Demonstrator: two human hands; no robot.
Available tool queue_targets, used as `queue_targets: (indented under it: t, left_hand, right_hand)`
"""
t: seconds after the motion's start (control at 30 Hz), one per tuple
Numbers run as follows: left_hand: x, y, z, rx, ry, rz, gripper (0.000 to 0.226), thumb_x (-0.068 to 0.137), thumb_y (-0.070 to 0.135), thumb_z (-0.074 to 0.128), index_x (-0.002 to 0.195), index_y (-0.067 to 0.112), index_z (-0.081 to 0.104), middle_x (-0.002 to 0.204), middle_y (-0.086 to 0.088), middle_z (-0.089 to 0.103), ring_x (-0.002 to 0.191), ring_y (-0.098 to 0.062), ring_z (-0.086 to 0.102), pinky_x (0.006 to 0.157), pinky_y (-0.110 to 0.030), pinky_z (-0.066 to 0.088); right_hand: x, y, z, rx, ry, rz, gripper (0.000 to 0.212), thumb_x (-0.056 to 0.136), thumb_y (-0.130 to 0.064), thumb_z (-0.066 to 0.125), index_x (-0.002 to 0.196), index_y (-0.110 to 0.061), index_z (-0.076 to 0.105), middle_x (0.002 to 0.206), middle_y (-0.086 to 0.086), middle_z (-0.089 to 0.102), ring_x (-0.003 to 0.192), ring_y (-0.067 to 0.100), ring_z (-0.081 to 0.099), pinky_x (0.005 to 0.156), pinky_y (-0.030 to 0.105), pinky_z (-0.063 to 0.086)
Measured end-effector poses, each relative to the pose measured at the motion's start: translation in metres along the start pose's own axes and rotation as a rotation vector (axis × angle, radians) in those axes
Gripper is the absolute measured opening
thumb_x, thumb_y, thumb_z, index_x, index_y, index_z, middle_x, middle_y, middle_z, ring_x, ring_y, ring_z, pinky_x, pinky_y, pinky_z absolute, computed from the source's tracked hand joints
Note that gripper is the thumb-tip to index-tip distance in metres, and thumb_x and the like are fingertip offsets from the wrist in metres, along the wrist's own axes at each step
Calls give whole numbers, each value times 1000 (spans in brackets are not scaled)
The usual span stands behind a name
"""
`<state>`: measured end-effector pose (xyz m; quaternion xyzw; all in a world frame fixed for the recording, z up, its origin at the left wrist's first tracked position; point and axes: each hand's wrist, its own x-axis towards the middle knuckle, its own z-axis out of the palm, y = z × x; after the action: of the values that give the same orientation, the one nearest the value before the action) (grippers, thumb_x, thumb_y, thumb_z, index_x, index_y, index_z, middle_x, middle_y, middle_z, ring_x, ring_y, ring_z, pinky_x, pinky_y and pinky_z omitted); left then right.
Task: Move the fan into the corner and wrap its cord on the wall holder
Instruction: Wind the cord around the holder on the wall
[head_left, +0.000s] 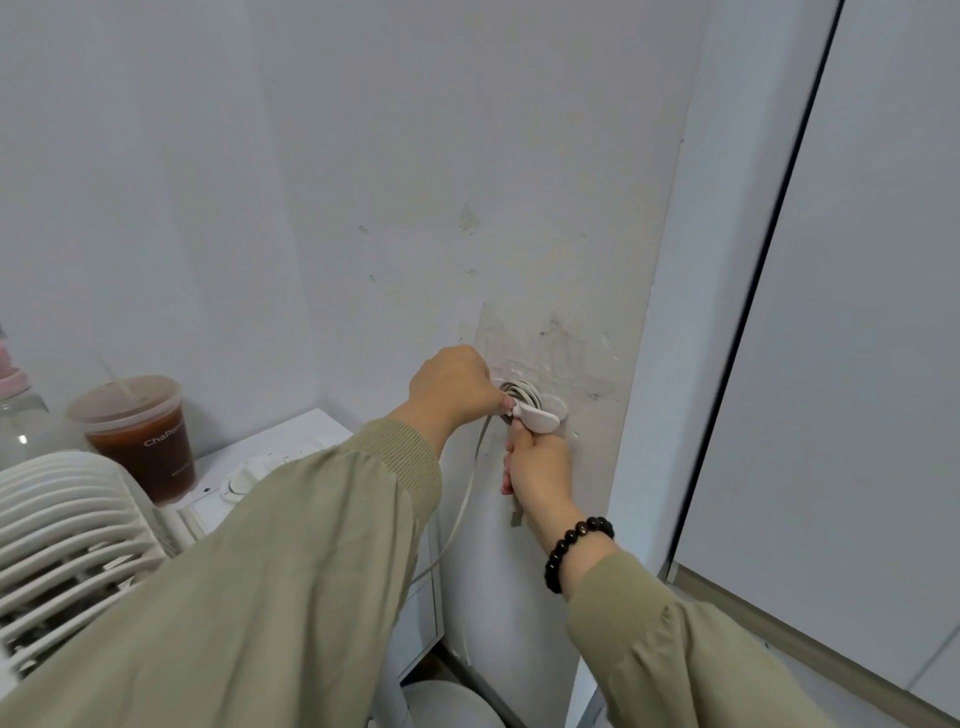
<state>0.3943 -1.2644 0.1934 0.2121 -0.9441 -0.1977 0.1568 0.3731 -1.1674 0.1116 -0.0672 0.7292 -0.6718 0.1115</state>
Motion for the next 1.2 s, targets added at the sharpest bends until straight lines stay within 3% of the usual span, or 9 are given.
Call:
queue_targets:
  t: [0.1,0.23,0.47,0.63,0.73,0.87,1.07,1.2]
  left_hand:
    - [2,-5,2,-63,3,-36,37,66,39,78,78,4,73,79,-8,70,70,-20,58,61,-29,45]
    - [-5,-12,6,-24,107,14,36,65,50,77,72,17,68,77,2,66,75,-17,59,62,-27,44]
    - [-12,-13,8,332,137,288,40,76,48,69,99,16,65,98,-2,67,91,-21,59,67,-28,39]
    - [-15,-7,9,493,177,327,43,80,55,59,89,13,62,91,-4,66,74,-21,51,61,-28,33]
    - [-17,-8,10,545,204,361,40,86,55,52,77,16,51,86,-4,65,67,-19,43,59,-28,31]
    - [-16,-10,11,502,178,395,32,88,43,52,84,12,60,81,-3,63,67,-19,44,59,-27,30]
    - [-19,-13,15,314,147,412,21,84,29,53,76,10,59,54,7,35,62,-19,43,56,-27,30]
    - [-21,-13,18,164,135,347,21,82,22,53,72,5,60,52,4,41,59,-19,42,53,-25,28]
  right_hand:
    - [-4,-3,-16,-76,-45,-91,32,97,-23,44,70,-9,56,55,8,50,43,20,45,45,27,40]
    - [-6,-6,-18,-110,-8,-65,32,95,-23,47,67,-9,56,51,9,55,41,21,53,49,29,47]
    - [-8,-7,-17,-135,10,-52,35,95,-25,47,66,-8,55,52,11,59,43,22,58,41,22,42]
    - [-9,-6,-18,-117,-13,-44,35,96,-25,45,67,-7,54,50,10,58,43,23,58,42,24,42]
    - [-8,-6,-17,-128,-16,-46,36,96,-27,45,68,-8,55,51,11,59,44,22,58,38,20,37]
    - [-7,-5,-17,-139,-13,-42,35,96,-27,45,68,-8,56,52,11,60,45,23,59,36,19,35]
    - [-8,-4,-18,-113,-17,-71,35,96,-26,47,67,-8,55,51,11,59,43,21,58,40,22,41]
    - [-8,-3,-18,-98,-4,-89,34,96,-26,47,69,-7,57,53,11,60,43,20,59,38,19,39]
